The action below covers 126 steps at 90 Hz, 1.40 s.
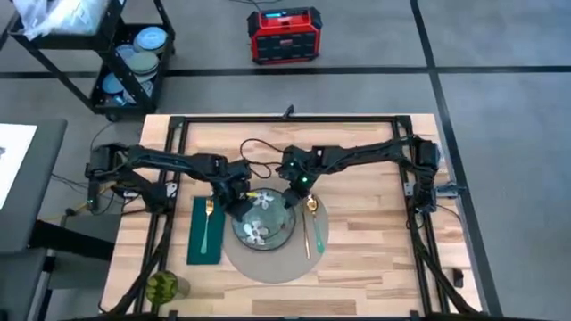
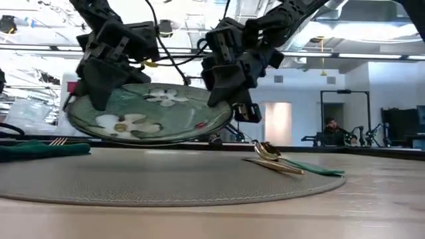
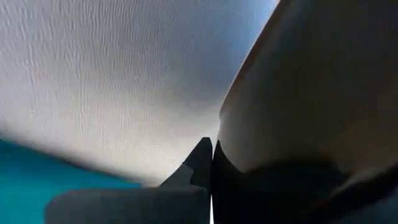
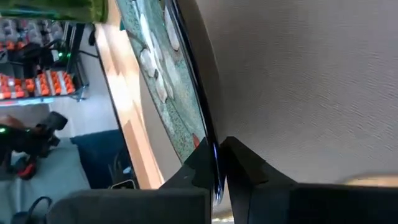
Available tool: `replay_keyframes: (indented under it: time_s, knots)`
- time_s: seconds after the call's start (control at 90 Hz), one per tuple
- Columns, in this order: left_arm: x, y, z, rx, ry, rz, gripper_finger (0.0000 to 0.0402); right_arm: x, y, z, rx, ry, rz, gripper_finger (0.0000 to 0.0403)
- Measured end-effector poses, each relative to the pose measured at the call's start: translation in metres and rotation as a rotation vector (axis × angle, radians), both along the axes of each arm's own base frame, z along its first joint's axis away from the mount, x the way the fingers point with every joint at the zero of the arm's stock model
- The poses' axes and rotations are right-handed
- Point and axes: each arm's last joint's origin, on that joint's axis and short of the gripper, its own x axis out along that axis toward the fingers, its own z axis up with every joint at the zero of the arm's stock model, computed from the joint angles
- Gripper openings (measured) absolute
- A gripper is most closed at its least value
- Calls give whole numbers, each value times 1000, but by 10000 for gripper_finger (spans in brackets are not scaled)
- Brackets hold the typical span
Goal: Set table place
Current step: Put the green plate on the gray table placemat
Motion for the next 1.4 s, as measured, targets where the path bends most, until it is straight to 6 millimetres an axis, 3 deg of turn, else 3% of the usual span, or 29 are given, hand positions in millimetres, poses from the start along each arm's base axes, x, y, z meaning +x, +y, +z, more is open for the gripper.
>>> replay_keyframes:
  time_s: [0.222, 0.589, 0.833, 1.144, 1.4]
  knots:
    - [3, -10, -4, -56, -30, -8, 1, 1, 8, 0, 47, 18, 31, 0]
    - [13, -6, -18, -65, -81, -59, 0, -3, 11, -3, 44, 57, 50, 0]
    - [19, -6, -28, -76, -106, -92, 1, -11, 12, -18, 47, 73, 62, 0]
    - [19, -5, -32, -36, -103, -112, 1, -7, 15, -37, 13, 115, 65, 0]
    - [15, -4, -34, 38, -117, -181, 1, -5, 12, -35, -51, 110, 69, 0]
